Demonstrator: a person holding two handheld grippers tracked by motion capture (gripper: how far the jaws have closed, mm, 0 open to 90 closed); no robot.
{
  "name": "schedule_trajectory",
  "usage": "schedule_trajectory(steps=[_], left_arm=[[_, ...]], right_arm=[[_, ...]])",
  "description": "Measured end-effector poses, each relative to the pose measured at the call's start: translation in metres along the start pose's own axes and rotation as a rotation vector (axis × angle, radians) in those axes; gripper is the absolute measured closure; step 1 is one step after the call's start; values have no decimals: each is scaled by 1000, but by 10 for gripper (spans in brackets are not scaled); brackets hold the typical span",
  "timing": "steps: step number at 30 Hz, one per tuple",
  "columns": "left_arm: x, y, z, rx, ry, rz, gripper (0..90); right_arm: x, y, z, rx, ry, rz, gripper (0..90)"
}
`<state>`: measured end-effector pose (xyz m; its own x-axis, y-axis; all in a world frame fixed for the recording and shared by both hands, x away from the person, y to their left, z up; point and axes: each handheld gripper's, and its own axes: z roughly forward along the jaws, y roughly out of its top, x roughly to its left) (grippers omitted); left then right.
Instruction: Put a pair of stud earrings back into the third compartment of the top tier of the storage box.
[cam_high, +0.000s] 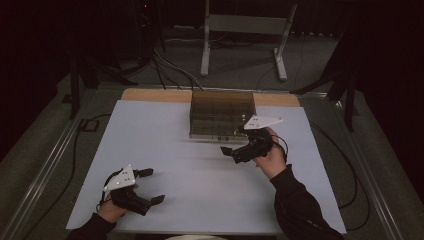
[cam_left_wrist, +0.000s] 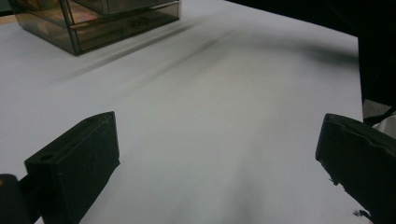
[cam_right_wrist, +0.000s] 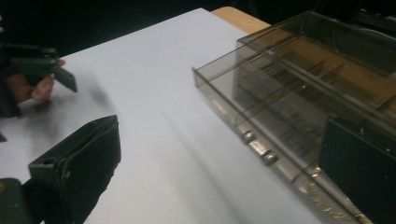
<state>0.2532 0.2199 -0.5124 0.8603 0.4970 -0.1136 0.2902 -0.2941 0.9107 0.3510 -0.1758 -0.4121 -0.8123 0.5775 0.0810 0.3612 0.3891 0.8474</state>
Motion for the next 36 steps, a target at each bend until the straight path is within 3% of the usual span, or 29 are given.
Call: schedule_trajectory(steps=[17,23,27,36], left_arm=[[0,0,0,3,1,-1,6],[0,0,0,5,2,0,6],[-1,0,0,5,2,1,6],[-1,0,0,3,2,0,6]], right_arm=[[10,-51,16,28,28,16,0],[11,-78,11,38,64,27,0],[10,-87,9,55,48,23,0],[7,-111,-5,16,42,60,0]])
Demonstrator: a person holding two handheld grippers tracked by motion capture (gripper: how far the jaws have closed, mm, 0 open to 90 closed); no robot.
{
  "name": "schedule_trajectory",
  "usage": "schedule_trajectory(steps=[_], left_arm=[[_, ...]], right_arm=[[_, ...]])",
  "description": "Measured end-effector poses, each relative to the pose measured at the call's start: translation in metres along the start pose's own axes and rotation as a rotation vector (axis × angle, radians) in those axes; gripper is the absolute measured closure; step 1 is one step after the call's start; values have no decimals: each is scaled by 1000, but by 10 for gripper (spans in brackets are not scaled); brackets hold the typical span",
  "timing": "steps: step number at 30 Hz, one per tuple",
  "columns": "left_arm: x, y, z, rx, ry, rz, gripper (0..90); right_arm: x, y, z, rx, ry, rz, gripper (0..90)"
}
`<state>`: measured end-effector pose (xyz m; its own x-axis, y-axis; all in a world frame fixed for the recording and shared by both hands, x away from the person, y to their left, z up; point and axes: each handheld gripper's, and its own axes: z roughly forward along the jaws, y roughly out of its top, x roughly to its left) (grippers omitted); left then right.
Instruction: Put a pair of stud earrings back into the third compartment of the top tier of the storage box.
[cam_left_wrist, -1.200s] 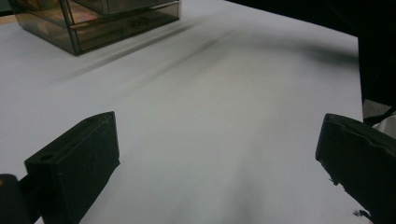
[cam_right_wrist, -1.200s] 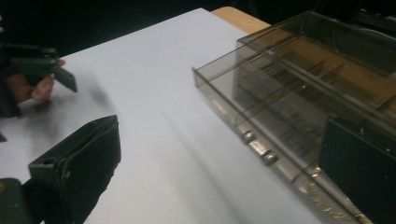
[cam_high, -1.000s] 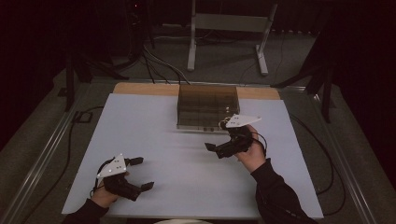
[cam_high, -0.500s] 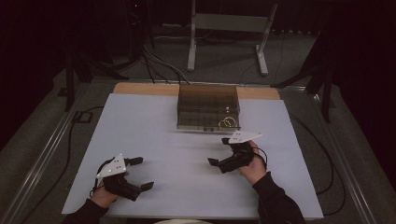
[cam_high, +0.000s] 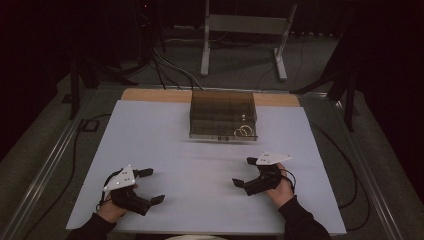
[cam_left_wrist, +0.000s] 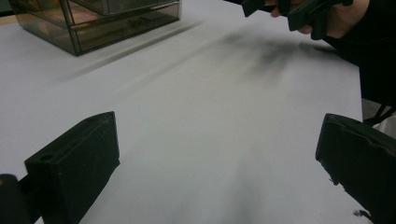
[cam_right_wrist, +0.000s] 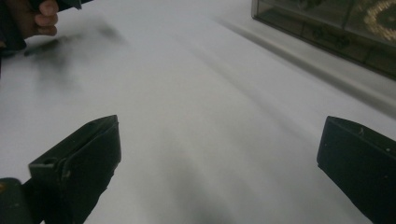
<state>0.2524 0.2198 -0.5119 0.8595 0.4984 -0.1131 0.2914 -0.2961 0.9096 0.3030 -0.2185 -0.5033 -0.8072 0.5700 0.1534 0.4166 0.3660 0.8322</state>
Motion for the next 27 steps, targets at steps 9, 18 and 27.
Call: schedule_trajectory(steps=[9,18,27], left_arm=[[0,0,0,1,3,1,6],[0,0,0,0,4,0,6],[0,0,0,0,4,-2,6]], right_arm=[[0,-12,-11,-15,6,16,0],[-4,-31,-36,-40,-34,46,0],[-9,-43,-56,-43,-62,93,0]])
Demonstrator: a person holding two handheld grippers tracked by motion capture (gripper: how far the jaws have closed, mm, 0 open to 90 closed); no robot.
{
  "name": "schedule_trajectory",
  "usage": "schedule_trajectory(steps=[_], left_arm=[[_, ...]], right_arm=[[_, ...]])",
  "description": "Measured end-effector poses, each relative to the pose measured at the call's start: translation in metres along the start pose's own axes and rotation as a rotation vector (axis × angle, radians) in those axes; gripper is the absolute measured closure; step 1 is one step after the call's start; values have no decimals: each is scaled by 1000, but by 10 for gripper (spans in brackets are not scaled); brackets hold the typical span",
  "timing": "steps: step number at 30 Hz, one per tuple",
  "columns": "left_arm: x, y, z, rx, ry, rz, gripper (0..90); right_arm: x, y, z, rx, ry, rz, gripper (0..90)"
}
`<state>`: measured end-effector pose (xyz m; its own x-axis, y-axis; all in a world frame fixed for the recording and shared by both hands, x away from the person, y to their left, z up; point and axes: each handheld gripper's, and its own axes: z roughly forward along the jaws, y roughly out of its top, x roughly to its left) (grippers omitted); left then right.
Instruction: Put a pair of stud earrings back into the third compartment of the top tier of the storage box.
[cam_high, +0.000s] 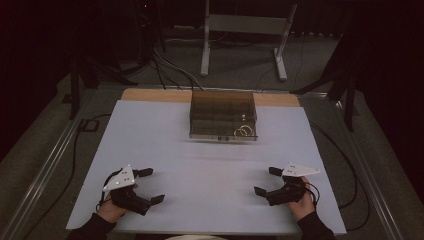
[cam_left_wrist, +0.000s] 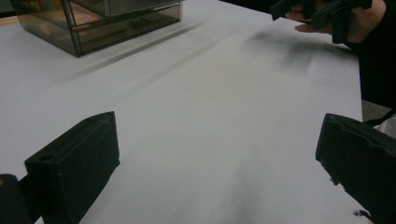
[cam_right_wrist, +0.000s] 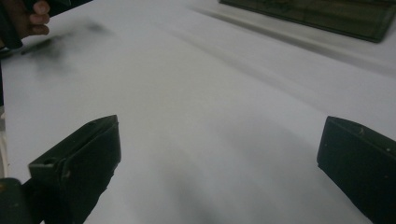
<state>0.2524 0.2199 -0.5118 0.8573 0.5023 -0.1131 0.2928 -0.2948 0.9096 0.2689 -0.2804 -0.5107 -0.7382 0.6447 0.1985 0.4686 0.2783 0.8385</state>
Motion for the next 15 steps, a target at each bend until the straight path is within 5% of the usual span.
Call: schedule_trajectory(steps=[6,15], left_arm=[[0,0,0,0,-2,0,6],[0,0,1,0,-3,0,6]], right_arm=[[-3,-9,-15,-4,-37,12,0],[-6,-12,-14,-8,-39,19,0]])
